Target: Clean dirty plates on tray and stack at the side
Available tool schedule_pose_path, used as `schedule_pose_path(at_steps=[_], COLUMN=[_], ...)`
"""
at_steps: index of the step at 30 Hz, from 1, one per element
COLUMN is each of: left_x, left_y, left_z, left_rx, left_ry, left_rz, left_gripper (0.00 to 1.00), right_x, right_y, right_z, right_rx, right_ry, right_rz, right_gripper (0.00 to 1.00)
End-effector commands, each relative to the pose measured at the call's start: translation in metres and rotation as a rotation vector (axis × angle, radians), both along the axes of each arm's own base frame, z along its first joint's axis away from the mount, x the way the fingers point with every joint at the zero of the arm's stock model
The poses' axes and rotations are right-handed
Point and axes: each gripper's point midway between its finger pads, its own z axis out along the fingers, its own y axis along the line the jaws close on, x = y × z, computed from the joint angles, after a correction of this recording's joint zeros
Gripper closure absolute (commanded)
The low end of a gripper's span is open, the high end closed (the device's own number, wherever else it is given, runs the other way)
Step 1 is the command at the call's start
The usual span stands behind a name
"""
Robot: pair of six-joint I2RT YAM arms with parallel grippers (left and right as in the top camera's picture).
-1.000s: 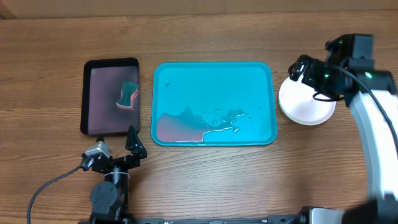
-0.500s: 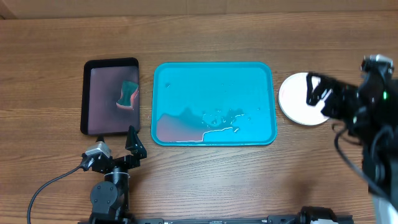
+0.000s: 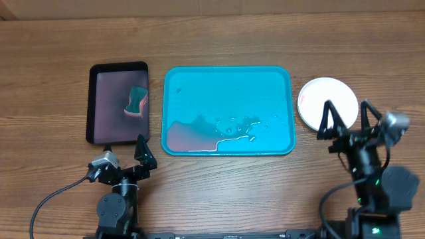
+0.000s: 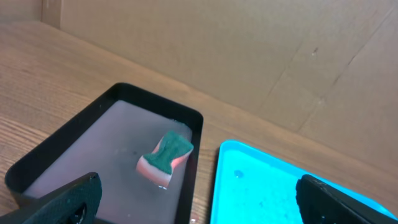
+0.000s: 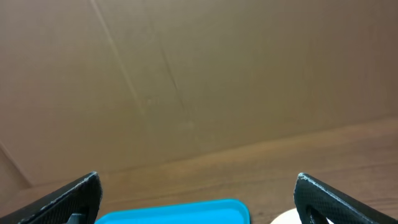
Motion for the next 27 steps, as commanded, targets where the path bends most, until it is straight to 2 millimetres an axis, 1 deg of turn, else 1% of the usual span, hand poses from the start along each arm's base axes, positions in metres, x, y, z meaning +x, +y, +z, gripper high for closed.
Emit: schedule_pose_path(at_steps=[1,6,10,14,18,24,27], left_x=[0.000,0.000,0.000,0.000,0.000,0.000,0.000], left_y=[0.002,0.002,0.002,0.002,0.002,0.002,0.002], left_z=[0.000,0.000,0.000,0.000,0.000,0.000,0.000], left_rx=[-0.014,-0.014,-0.014,-0.014,-0.014,-0.014,-0.014], left_ry=[-0.010,-0.010,-0.010,-0.010,-0.010,-0.010,-0.010], left_rz=[0.013,0.013,0.013,0.013,0.013,0.013,0.013], left_gripper=[0.00,0.00,0.00,0.00,0.00,0.00,0.00], right_x=[-0.009,-0.014,-0.018,-0.022,-0.023,-0.022,-0.024], right_y=[0.000,-0.004,0.001,0.007,0.007,0.007,0.007], right_z=[-0.019,-0.052,-0.074,-0.084,-0.089,-0.107,-0.101], right_rx=[-0.012,0.005,0.012,0.008,0.007,-0.001,0.003], right_ry=[-0.063,-0.088,-0.116,-0.115,-0.096,-0.023,-0.051], right_rz=[-0.013,-0.075,-0.071,-0.046,-0.045,-0.044,-0.045], right_gripper=[0.00,0.00,0.00,0.00,0.00,0.00,0.00])
